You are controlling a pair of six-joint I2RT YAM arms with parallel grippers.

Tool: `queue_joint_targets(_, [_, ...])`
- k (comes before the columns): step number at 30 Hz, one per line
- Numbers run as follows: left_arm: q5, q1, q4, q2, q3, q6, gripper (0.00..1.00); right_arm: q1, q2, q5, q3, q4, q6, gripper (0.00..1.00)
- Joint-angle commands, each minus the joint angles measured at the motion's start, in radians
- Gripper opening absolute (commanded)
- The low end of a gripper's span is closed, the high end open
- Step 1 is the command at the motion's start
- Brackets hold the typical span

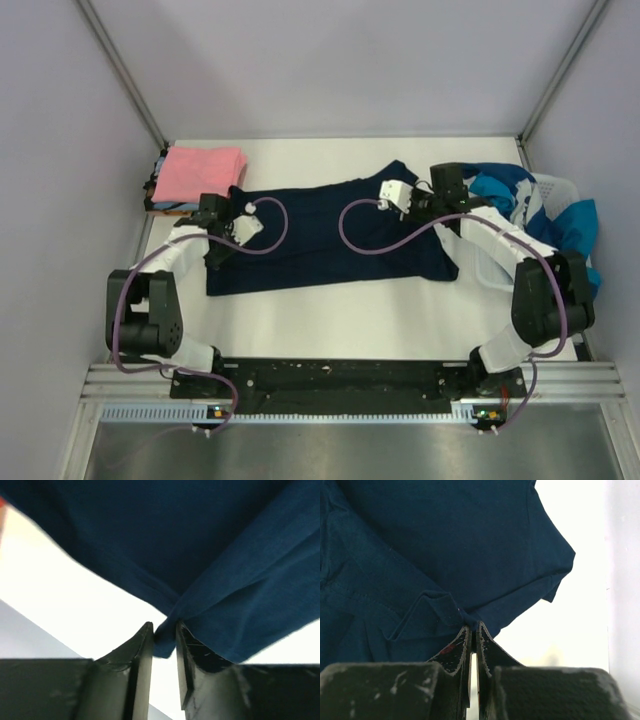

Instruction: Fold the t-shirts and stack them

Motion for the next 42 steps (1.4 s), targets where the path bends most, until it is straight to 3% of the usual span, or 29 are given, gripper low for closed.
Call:
queue_joint_targets(1, [-0.143, 0.030, 0.199, 0.020, 0.054, -0.082, 0.33, -0.011, 0.049, -0.010, 0.079, 0.015, 0.014, 0.00])
queue_joint_targets(5, [-0.119, 0.107, 0.196, 0.039, 0.152, -0.147, 0.44, -0.011, 0.090, 0.016, 0.111, 0.035, 0.070, 0.00])
queue_joint_targets(9, [-0.119, 0.159, 0.189, 0.027, 0.204, -0.162, 0.45, -0.012, 0.147, 0.111, 0.169, 0.099, 0.231, 0.09])
queue_joint_targets(14, [0.138, 0.138, 0.069, -0.125, 0.106, -0.031, 0.42, -0.011, 0.253, 0.411, 0.349, 0.081, 0.605, 0.40])
queue_joint_targets(18, [0.303, 0.107, -0.064, -0.294, -0.053, 0.184, 0.49, -0.011, 0.239, 0.555, 0.505, -0.193, 0.854, 0.54])
queue_joint_targets(21, [0.327, 0.102, -0.052, -0.387, -0.188, 0.305, 0.53, -0.009, 0.123, 0.546, 0.428, -0.307, 1.061, 0.54])
queue_joint_targets(25, [0.315, 0.102, 0.037, -0.432, -0.308, 0.388, 0.57, -0.005, -0.068, 0.521, 0.130, -0.316, 1.256, 0.60])
queue_joint_targets(30, [0.309, 0.099, 0.103, -0.369, -0.331, 0.399, 0.59, -0.003, -0.165, 0.512, -0.108, -0.330, 1.333, 0.63])
queue_joint_targets(38, [0.254, 0.088, 0.218, -0.234, -0.350, 0.366, 0.58, -0.003, -0.079, 0.541, -0.185, -0.335, 1.359, 0.64])
queue_joint_targets(40, [0.248, 0.087, 0.233, -0.222, -0.353, 0.358, 0.54, -0.008, -0.030, 0.572, -0.174, -0.333, 1.357, 0.58])
queue_joint_targets(41, [0.243, 0.087, 0.238, -0.219, -0.357, 0.356, 0.50, -0.011, -0.001, 0.593, -0.168, -0.335, 1.356, 0.49])
queue_joint_targets(42, [0.240, 0.087, 0.242, -0.217, -0.359, 0.355, 0.40, -0.012, 0.013, 0.613, -0.166, -0.341, 1.357, 0.34])
